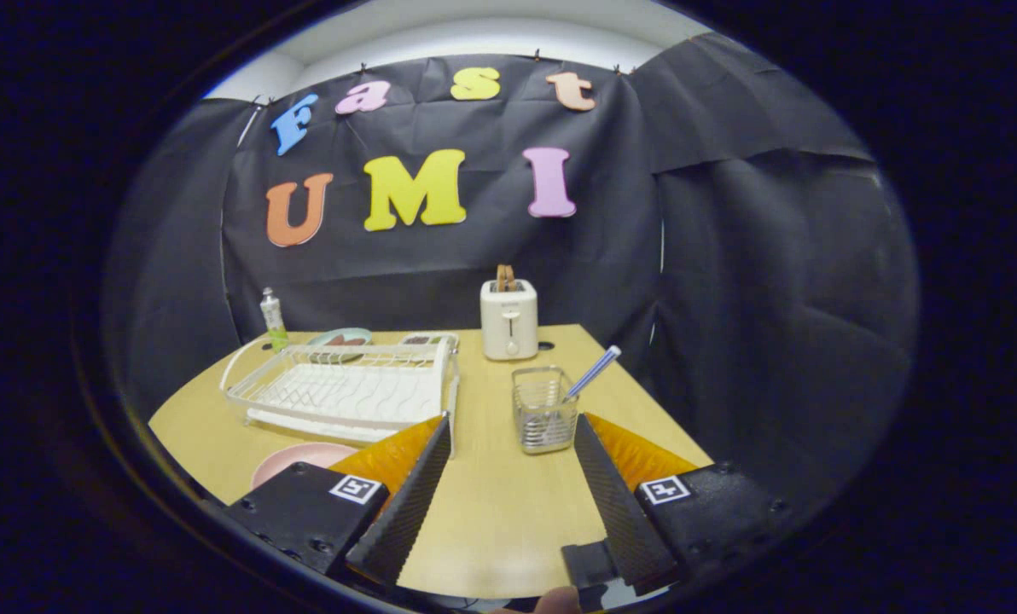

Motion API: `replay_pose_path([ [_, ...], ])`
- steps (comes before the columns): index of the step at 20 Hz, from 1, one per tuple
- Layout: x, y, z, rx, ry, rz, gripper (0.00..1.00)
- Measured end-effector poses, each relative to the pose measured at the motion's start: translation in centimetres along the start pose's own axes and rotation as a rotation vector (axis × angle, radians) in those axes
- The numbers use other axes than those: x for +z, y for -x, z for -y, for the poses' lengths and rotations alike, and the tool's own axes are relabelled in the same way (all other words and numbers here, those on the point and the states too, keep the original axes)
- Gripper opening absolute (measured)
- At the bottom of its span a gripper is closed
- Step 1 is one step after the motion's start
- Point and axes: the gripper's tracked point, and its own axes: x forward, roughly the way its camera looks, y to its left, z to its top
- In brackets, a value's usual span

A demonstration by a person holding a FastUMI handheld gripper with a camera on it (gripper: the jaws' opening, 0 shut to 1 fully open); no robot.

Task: Take the plate from the dish rack, then take the spoon from the basket and place it into the plate.

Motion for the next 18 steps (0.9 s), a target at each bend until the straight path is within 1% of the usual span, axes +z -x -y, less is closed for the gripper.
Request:
replay_pose_path([
  [2, 0.8, -0.7, 2.0, -0.054, 0.022, 0.06, 0.95],
  [3, 1.0, -1.3, 2.6, -0.066, 0.036, 0.074, 0.95],
  [5, 1.0, -3.0, 3.2, -0.053, 0.04, 0.078, 0.95],
  [6, 1.1, -4.3, 3.9, -0.056, 0.032, 0.077, 0.96],
  [8, 0.5, -7.2, 4.5, -0.034, 0.006, 0.057, 1.0],
  [10, -0.5, -10.2, 5.0, -0.018, -0.018, 0.025, 1.0],
  [15, -1.9, -16.2, 6.4, 0.006, -0.098, -0.046, 1.0],
  [18, -2.0, -18.4, 5.9, 0.047, -0.127, -0.057, 0.96],
])
